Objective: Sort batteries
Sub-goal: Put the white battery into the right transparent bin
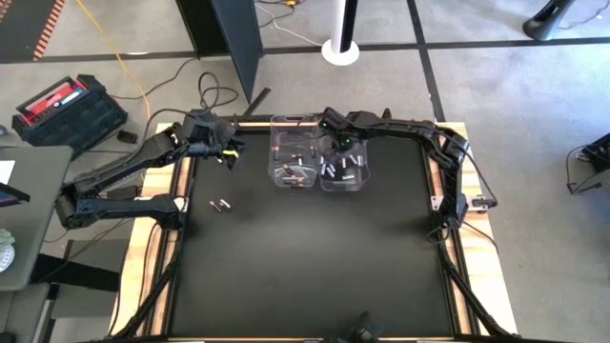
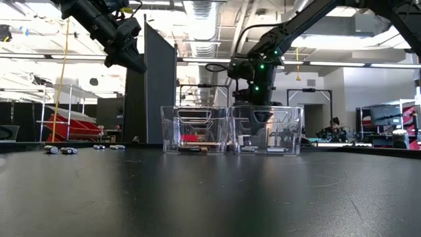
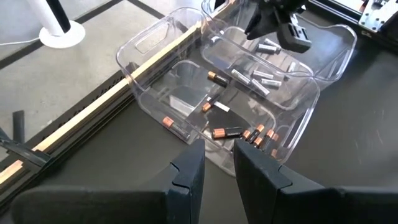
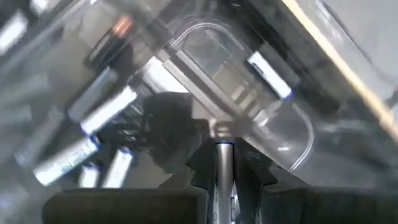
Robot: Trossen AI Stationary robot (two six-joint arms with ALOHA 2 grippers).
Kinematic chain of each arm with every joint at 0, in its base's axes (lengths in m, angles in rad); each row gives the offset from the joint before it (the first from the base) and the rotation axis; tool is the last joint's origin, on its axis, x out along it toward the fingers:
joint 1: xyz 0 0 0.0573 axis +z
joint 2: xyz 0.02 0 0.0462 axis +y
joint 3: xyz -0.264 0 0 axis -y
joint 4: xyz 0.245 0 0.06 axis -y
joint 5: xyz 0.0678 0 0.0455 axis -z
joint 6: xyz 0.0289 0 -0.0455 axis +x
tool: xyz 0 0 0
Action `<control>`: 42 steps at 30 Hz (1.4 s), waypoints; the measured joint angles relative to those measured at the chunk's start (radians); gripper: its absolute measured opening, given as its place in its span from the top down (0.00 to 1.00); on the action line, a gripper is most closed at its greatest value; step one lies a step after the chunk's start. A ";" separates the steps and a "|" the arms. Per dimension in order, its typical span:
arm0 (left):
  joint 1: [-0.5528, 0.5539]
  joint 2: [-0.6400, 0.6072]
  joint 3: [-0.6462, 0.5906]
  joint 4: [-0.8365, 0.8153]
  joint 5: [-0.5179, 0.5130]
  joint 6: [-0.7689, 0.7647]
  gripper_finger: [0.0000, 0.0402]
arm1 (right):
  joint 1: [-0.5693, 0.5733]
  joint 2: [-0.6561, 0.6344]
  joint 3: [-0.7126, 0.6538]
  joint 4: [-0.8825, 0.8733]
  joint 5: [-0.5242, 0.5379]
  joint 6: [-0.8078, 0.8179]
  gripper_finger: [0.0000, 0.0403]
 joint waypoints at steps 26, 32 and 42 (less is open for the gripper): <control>-0.007 0.000 0.000 0.000 -0.011 -0.006 0.80 | 0.010 0.111 0.012 -0.007 -0.047 -0.227 0.77; -0.007 0.000 0.000 -0.001 -0.018 -0.005 0.80 | 0.010 0.115 0.075 -0.067 -0.049 -0.232 0.69; -0.007 0.000 0.000 -0.004 -0.034 0.002 0.80 | -0.007 0.114 0.315 -0.355 -0.047 -0.212 0.61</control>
